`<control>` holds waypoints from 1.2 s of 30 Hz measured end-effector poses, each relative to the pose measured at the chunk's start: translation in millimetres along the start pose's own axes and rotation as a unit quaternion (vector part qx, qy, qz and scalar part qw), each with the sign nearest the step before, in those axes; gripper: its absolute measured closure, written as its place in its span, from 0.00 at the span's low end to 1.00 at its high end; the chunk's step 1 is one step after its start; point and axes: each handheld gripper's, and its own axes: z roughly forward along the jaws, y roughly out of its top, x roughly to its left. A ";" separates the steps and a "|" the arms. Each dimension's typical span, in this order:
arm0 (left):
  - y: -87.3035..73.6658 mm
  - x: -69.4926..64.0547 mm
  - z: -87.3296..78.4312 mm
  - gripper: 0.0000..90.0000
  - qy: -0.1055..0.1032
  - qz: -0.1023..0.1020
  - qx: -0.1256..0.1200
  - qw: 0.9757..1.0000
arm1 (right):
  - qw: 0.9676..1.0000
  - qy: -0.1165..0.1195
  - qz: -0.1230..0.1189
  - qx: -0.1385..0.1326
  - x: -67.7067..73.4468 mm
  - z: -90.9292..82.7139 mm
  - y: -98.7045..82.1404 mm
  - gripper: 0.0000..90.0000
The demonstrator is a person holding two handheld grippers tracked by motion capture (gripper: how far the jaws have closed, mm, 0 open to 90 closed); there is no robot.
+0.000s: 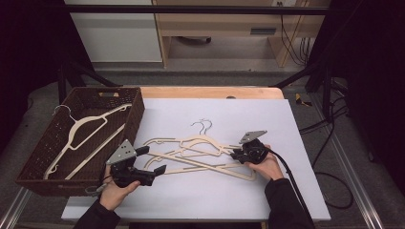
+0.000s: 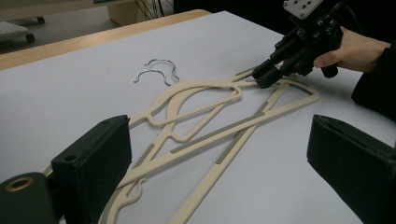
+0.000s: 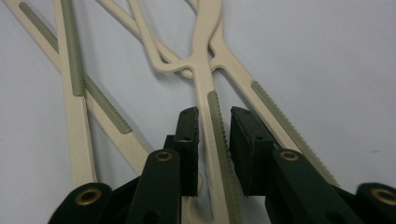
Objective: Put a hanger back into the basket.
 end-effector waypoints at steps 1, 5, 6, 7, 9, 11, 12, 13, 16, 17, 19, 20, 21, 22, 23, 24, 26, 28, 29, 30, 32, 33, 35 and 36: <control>-0.1 -0.1 0.7 0.07 0.000 0.002 0.002 1.000 | 1.000 0.001 0.001 -0.001 0.1 2.2 0.2 0.78; -0.4 -0.6 4.1 0.07 -0.003 0.002 0.006 1.000 | 1.000 0.010 0.003 -0.007 -2.9 5.1 -0.9 0.79; -0.5 -0.7 4.6 0.07 -0.003 0.003 0.007 1.000 | 1.000 0.007 0.002 -0.006 -2.8 4.8 -0.8 0.83; -0.7 -1.2 5.4 0.07 -0.004 0.002 0.009 1.000 | 1.000 0.005 -0.005 -0.005 -2.8 4.8 -0.7 0.85; -0.7 -1.5 6.3 0.07 -0.004 0.005 0.010 1.000 | 1.000 0.011 -0.013 0.002 -0.3 3.8 -0.3 0.87; -0.3 -1.3 7.5 0.07 -0.005 0.004 0.011 1.000 | 1.000 0.021 -0.021 0.001 0.7 3.8 -0.3 0.88; 0.0 -1.1 8.1 0.07 -0.005 0.004 0.013 1.000 | 0.999 0.029 -0.024 0.001 0.4 3.0 -0.5 0.88; 0.6 -1.2 9.5 0.07 -0.006 0.003 0.014 1.000 | 0.999 0.029 -0.024 0.001 0.2 2.7 -0.8 0.88; 4.2 -2.7 14.2 0.07 -0.007 0.007 0.022 1.000 | 0.999 0.025 -0.026 -0.001 1.9 -0.8 -0.2 0.89; 6.8 -3.5 16.6 0.07 -0.007 0.009 0.024 1.000 | 0.999 0.022 -0.035 -0.004 2.3 -2.7 0.3 0.89; 11.6 -4.5 20.6 0.07 -0.008 0.009 0.023 1.000 | 0.999 0.018 -0.040 -0.008 4.6 -6.6 1.5 0.89; 14.0 -4.7 22.7 0.08 -0.008 0.009 0.024 1.000 | 0.999 0.016 -0.041 -0.010 5.7 -8.7 2.2 0.89; 17.9 -5.3 27.3 0.08 -0.008 0.010 0.027 1.000 | 0.999 0.016 -0.043 -0.012 6.4 -10.1 2.5 0.89; 20.1 -5.4 30.4 0.08 -0.008 0.012 0.029 0.999 | 0.999 0.012 -0.046 -0.013 7.2 -12.3 3.0 0.89; 23.6 -5.6 36.3 0.08 -0.009 0.012 0.032 0.999 | 0.999 0.011 -0.042 -0.013 8.1 -13.8 3.4 0.89; 26.1 -5.3 41.7 0.08 -0.008 0.011 0.035 0.999 | 0.999 0.010 -0.045 -0.018 8.4 -15.7 3.7 0.89; 29.9 -4.4 52.3 0.08 -0.006 0.013 0.044 0.999 | 0.999 0.008 -0.049 -0.023 9.3 -19.6 4.6 0.89; 33.2 -1.7 64.7 0.09 -0.003 0.015 0.053 0.998 | 0.998 0.007 -0.051 -0.027 10.8 -22.9 5.5 0.89; 35.1 0.8 72.1 0.09 0.000 0.014 0.061 0.998 | 0.998 0.006 -0.052 -0.028 11.1 -24.1 5.8 0.89; 36.6 2.9 78.0 0.10 0.001 0.016 0.067 0.998 | 0.998 0.004 -0.054 -0.028 11.8 -26.0 6.1 0.89; 39.9 7.6 89.2 0.12 0.000 0.018 0.080 0.997 | 0.998 0.003 -0.056 -0.030 12.8 -28.5 6.7 0.89; 41.5 10.1 94.4 0.13 0.000 0.018 0.086 0.996 | 0.998 0.005 -0.057 -0.033 13.1 -29.6 7.0 0.89; 44.1 14.5 103.9 0.14 0.001 0.021 0.095 0.995 | 0.998 0.004 -0.057 -0.032 14.0 -32.6 7.9 0.89; 44.8 15.9 107.2 0.15 0.001 0.019 0.096 0.995 | 0.998 0.006 -0.057 -0.035 14.2 -33.8 8.2 0.89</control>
